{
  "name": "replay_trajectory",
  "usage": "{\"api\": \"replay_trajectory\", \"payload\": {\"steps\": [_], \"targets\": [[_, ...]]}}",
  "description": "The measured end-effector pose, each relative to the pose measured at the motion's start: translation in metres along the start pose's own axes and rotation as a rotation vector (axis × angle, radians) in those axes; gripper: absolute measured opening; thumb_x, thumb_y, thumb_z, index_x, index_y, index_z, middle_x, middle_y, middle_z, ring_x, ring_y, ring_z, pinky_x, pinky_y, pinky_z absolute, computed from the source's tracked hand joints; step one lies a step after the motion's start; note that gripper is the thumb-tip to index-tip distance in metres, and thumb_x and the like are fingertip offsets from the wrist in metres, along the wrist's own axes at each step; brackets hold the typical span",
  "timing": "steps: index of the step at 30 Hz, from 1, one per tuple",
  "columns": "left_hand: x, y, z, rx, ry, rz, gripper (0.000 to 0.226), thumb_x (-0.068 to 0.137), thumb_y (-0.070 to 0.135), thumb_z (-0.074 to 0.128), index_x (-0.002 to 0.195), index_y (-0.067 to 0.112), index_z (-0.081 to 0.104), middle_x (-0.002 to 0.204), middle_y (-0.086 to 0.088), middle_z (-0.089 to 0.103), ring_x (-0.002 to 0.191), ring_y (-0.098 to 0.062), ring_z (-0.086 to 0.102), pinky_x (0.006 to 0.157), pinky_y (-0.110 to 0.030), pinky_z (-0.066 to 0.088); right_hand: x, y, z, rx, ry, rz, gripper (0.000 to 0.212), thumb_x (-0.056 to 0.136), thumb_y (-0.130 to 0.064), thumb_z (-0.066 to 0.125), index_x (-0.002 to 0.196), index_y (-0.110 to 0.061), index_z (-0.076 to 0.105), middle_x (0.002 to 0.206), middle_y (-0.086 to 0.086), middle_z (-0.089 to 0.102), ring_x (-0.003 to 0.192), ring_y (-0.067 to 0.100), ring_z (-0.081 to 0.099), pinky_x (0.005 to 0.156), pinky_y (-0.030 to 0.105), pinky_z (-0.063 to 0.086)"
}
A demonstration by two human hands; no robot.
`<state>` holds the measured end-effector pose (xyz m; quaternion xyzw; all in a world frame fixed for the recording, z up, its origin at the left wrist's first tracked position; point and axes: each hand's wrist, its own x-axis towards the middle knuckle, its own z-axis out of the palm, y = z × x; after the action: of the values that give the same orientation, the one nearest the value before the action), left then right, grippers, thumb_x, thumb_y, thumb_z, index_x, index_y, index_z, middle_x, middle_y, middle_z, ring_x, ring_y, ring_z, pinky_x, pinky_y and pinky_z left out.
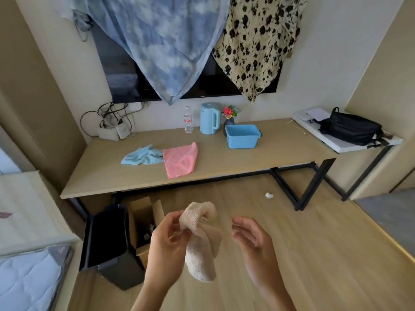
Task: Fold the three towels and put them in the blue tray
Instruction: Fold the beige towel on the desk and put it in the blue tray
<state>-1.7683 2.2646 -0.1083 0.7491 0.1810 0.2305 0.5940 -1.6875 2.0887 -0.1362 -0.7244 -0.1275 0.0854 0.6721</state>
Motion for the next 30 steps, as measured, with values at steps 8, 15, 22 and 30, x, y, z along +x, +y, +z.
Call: {"api": "replay_trajectory", "payload": {"steps": [8,15,22,30], "targets": [[0.163,-0.034,0.056,-0.004,0.022,-0.030,0.026,0.087,0.003,0.070,0.102,0.024,0.070,0.096,0.004,0.076,0.092,-0.014,0.071,0.083,-0.042,0.060,0.183,0.032,0.008,0.055,-0.017,0.047,0.022,0.087,-0.014,0.067,0.108,-0.017,0.070,0.105,-0.006,0.075,0.101,0.004,0.069,0.082,0.015,0.052],[0.296,-0.038,0.095,-0.045,0.096,-0.078,0.029,0.076,0.012,0.061,0.103,0.017,0.070,0.095,-0.005,0.077,0.090,-0.017,0.074,0.082,-0.036,0.058,0.351,0.025,0.016,0.022,-0.213,-0.007,0.022,0.091,-0.007,0.066,0.108,-0.020,0.068,0.104,-0.010,0.073,0.101,0.006,0.069,0.084,0.021,0.052],[0.404,-0.065,0.117,-0.067,0.099,-0.113,0.027,0.074,0.000,0.055,0.099,0.004,0.066,0.090,-0.013,0.074,0.089,-0.032,0.071,0.081,-0.050,0.057,0.459,0.036,0.036,-0.193,-0.393,-0.126,0.044,0.087,-0.013,0.072,0.126,-0.027,0.058,0.121,-0.016,0.065,0.117,0.001,0.059,0.097,0.014,0.044],[0.538,-0.115,0.140,-0.091,-0.076,-0.076,0.032,0.083,-0.019,0.057,0.103,0.006,0.064,0.097,-0.008,0.072,0.095,-0.026,0.070,0.084,-0.039,0.058,0.579,0.067,0.078,-0.333,-0.371,-0.041,0.024,0.089,-0.020,0.068,0.110,-0.031,0.066,0.100,-0.010,0.071,0.092,0.010,0.069,0.082,0.037,0.058]]}}
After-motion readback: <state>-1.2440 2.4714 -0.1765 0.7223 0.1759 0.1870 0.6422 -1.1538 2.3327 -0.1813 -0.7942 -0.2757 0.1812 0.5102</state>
